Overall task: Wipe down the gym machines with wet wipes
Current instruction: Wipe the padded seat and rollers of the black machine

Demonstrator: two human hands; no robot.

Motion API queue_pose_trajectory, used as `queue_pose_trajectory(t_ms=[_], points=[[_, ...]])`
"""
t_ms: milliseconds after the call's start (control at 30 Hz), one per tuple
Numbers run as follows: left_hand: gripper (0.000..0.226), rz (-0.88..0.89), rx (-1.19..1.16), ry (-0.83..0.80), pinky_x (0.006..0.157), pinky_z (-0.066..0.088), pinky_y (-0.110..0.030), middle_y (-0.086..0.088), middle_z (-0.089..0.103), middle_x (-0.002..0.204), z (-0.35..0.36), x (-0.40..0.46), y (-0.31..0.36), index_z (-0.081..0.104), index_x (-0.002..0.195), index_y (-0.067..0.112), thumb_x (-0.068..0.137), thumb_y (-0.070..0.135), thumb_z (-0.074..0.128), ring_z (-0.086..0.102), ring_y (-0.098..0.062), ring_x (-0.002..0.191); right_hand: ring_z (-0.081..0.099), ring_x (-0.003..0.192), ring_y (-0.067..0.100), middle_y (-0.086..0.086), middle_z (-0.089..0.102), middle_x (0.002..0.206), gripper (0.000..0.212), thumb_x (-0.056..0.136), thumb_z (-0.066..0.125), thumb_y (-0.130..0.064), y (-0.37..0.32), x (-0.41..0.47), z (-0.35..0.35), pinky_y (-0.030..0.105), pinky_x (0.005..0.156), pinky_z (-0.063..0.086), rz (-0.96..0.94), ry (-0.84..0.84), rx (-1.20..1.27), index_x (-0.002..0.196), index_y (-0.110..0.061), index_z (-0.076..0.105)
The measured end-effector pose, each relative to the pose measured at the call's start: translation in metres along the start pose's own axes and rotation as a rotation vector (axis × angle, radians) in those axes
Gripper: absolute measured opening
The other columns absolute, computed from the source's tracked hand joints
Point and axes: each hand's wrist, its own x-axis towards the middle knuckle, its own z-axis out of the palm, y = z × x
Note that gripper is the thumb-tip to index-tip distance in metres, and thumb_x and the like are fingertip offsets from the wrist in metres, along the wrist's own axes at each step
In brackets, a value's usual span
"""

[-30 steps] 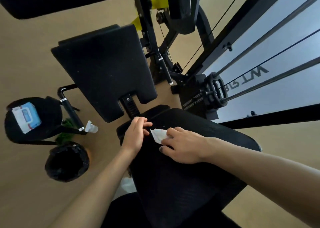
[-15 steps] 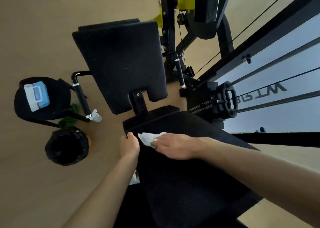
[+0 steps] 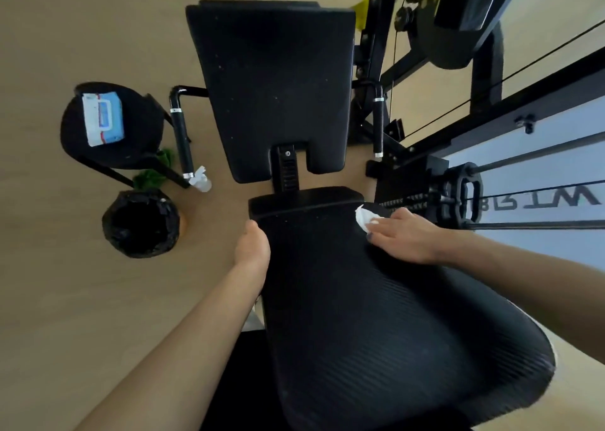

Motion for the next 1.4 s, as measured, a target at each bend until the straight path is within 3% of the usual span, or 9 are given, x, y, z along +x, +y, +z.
queue_pose_trajectory(t_ms=[100,200,300,500,633,767,900,1233,1400], points=[[0.064,-0.016,-0.044,-0.003,0.117,0.033,-0.046,-0.014,0.05,0.147,0.002,0.0,0.002,0.045,0.148,0.006,0.107,0.049,0.022,0.048,-0.033,0.135,0.033,0.148,0.025,-0.001,0.044,0.158,0.047,0.111,0.026,-0.037,-0.064,0.002,-0.005,0.037,0.125,0.018,-0.179,-0.035,0.174,0.146,-0.023,0.054],[0.062,-0.033,-0.127,0.004,0.111,0.042,-0.046,-0.02,0.061,0.132,0.0,0.0,0.007,0.057,0.137,0.004,0.105,0.046,0.025,0.058,-0.036,0.12,0.026,0.153,0.018,0.0,0.033,0.165,0.047,0.112,0.028,-0.032,-0.126,0.018,-0.011,0.033,0.125,0.013,-0.303,-0.127,0.309,0.157,-0.021,0.039],[0.066,-0.037,-0.174,-0.01,0.11,0.043,-0.048,-0.019,0.063,0.129,0.001,0.001,0.006,0.059,0.136,0.005,0.102,0.05,0.025,0.06,-0.036,0.117,0.025,0.154,0.02,0.002,0.031,0.166,0.049,0.112,0.025,-0.035,-0.13,0.045,-0.01,0.038,0.127,0.014,-0.304,-0.124,0.287,0.158,-0.023,0.035],[0.067,-0.032,-0.129,-0.026,0.118,0.034,-0.045,-0.013,0.048,0.15,-0.002,-0.005,0.0,0.04,0.152,0.007,0.108,0.053,0.018,0.047,-0.033,0.136,0.04,0.144,0.028,0.01,0.042,0.159,0.05,0.113,0.019,-0.031,-0.055,0.038,-0.023,0.033,0.115,0.027,0.014,-0.048,0.287,0.154,-0.01,0.04],[0.068,-0.034,-0.159,-0.021,0.115,0.037,-0.047,-0.015,0.053,0.144,0.0,-0.01,0.009,0.046,0.147,0.005,0.107,0.051,0.018,0.052,-0.034,0.13,0.029,0.152,0.021,0.004,0.033,0.165,0.052,0.113,0.023,-0.037,-0.096,0.023,-0.019,0.03,0.121,0.018,-0.146,-0.078,0.338,0.159,-0.017,0.035],[0.078,-0.017,-0.235,0.007,0.107,0.045,-0.05,-0.018,0.068,0.121,0.002,-0.001,0.007,0.068,0.122,0.009,0.089,0.062,0.021,0.063,-0.034,0.11,0.042,0.143,0.02,0.004,0.05,0.154,0.046,0.113,0.026,-0.033,-0.159,0.056,-0.013,0.034,0.118,0.025,-0.353,-0.107,0.375,0.148,-0.018,0.052],[0.068,0.0,-0.094,0.031,0.113,0.039,-0.046,-0.019,0.06,0.132,0.002,-0.001,0.007,0.059,0.135,0.005,0.107,0.051,0.017,0.056,-0.035,0.122,0.054,0.13,0.026,0.007,0.059,0.142,0.048,0.11,0.025,-0.037,-0.148,0.101,-0.014,0.044,0.111,0.038,-0.249,-0.076,0.26,0.139,-0.019,0.058],[0.072,0.022,0.125,0.045,0.117,0.029,-0.043,-0.016,0.045,0.153,0.009,-0.003,0.008,0.04,0.15,0.002,0.108,0.055,0.015,0.043,-0.033,0.14,0.055,0.121,0.029,0.013,0.059,0.138,0.047,0.109,0.023,-0.035,0.004,0.09,-0.014,0.037,0.099,0.039,0.147,-0.001,0.222,0.125,-0.011,0.06],[0.072,0.057,0.154,0.048,0.114,0.031,-0.042,-0.017,0.048,0.149,0.01,-0.007,0.011,0.044,0.147,-0.001,0.108,0.052,0.015,0.046,-0.034,0.137,0.048,0.136,0.03,0.01,0.052,0.149,0.052,0.11,0.025,-0.041,-0.063,0.076,-0.024,0.04,0.106,0.035,0.031,-0.017,0.307,0.145,-0.015,0.052]])
